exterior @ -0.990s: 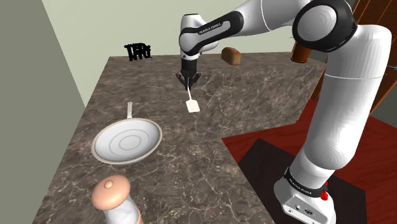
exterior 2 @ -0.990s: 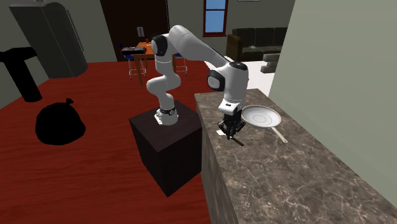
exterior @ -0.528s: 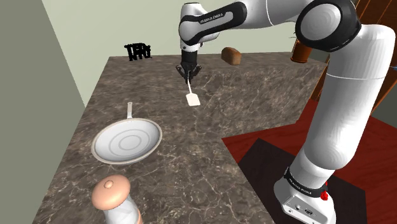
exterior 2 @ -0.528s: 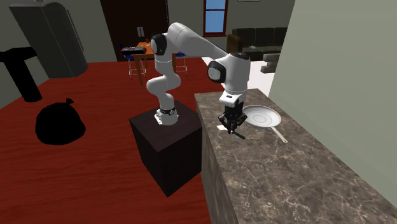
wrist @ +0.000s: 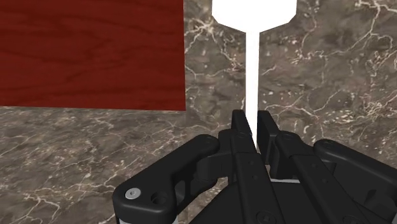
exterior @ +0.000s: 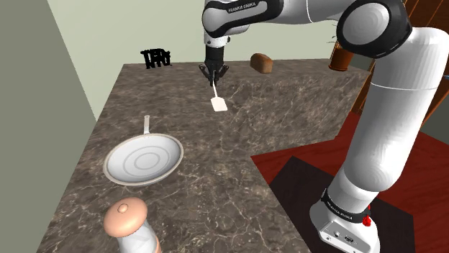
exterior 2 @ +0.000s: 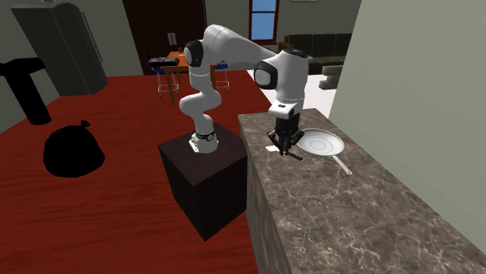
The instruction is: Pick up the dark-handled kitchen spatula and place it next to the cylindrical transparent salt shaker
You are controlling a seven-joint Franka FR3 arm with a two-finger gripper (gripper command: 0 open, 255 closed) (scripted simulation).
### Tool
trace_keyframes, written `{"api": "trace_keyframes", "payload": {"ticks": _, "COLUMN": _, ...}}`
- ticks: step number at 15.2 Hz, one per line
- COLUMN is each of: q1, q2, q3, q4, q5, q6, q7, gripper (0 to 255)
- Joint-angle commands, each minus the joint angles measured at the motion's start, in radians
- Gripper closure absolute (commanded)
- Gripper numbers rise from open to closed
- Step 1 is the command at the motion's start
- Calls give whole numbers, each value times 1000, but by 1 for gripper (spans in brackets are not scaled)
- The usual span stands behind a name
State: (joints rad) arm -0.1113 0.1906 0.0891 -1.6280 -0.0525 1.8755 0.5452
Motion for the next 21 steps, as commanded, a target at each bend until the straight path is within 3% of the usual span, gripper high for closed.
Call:
{"api": "trace_keyframes", "payload": {"ticks": 1, "q1": 1, "q2": -1, "q3": 1, "q4": 27, "q5": 0, "q6": -29, "q7": 1, "gripper": 255}}
{"api": "trace_keyframes", "payload": {"ticks": 16, "q1": 6, "q2": 26, "q3": 2, "q4": 262, "q5": -1, "q6": -236, "q7": -5, "gripper": 255}}
{"api": "trace_keyframes", "payload": {"ticks": 21, "q1": 44, "q2": -139, "q3": 34, "q4": 45, "q5": 8, "q6": -187, "q7": 69, "gripper": 255}}
